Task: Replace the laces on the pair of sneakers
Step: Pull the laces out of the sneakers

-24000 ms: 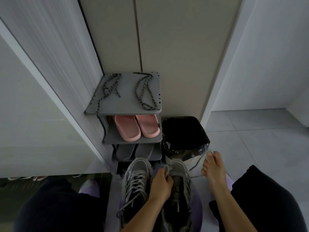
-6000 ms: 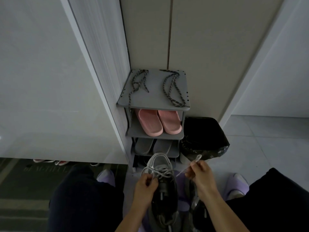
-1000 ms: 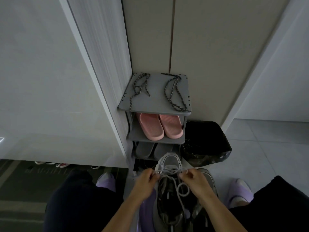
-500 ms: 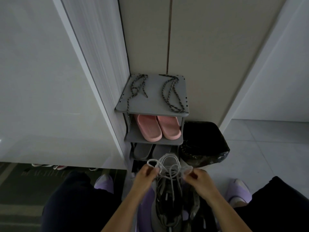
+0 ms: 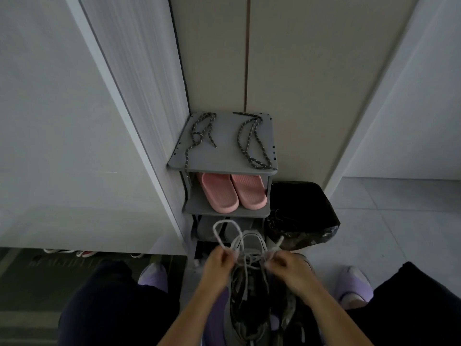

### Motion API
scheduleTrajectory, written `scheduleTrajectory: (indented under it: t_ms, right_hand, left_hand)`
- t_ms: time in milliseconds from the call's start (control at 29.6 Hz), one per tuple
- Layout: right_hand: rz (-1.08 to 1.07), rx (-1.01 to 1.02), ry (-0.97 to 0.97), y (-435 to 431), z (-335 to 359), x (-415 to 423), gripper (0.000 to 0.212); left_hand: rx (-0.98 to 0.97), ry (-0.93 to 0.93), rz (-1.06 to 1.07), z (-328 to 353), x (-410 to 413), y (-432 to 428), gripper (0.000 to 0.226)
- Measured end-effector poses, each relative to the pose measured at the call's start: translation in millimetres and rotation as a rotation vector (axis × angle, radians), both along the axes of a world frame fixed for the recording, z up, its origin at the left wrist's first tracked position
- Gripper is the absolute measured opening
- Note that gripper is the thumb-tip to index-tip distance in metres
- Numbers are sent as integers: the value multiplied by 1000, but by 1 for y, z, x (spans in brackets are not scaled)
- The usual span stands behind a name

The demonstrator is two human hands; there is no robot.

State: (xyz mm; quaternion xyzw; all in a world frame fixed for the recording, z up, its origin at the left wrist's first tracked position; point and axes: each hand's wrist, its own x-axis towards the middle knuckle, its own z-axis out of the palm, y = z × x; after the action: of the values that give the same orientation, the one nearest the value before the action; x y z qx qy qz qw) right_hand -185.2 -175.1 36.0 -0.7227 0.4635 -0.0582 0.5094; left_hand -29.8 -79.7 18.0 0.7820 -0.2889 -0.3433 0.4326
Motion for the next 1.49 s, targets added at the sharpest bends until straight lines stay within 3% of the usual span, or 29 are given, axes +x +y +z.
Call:
scheduleTrajectory:
  t_ms: [68,169,304,372,473,541,710,811,946,1048,1149,1250,1318,1487]
  right_hand:
    - [50,-102,44,8,-4,11,8]
    - [-65,-186,72,3,-8,6,15]
    - [-459,85,-182,-8,-6,-13,20]
    - [-363,97,-171,0,-6,-9,16]
    - [-39,-84,5,13,-11,4,10]
    - [-16,-149,50,12,-9,8,10]
    - [-57,-115,49,10,-6,3,19]
    - [-23,-115,41,13,-6,8,18]
    - [-83,-167,117,8,-6,0,16]
    - [-124,-180,138,5,-6,-4,15]
    - [-41,-93,132,11,-5,3,15]
    - [-8,-92,110,13,-3,6,17]
    - [-18,-88,81,13,-2,5,17]
    - [-40,-123,111,16,1,6,15]
  left_hand:
    - [13,-95,-103,-9,-15,-4,31]
    - [7,-158,-8,-7,-2,-1,27]
    - [-103,-75,329,12,37,11,30]
    - [-96,7,265,15,30,12,28]
    - [-52,84,-17,7,-4,3,20]
    - [-57,35,-100,6,-15,1,23]
    - [-36,145,-161,0,-5,11,19]
    - [-83,61,-77,-3,-10,11,7]
    - [-214,206,231,13,2,7,24]
    - [-374,321,406,33,27,7,20]
    - [-371,363,389,29,21,7,12]
    - [-229,353,184,10,-9,9,4]
    - [-142,257,63,2,-21,9,10]
    - [-122,92,134,11,-14,1,23]
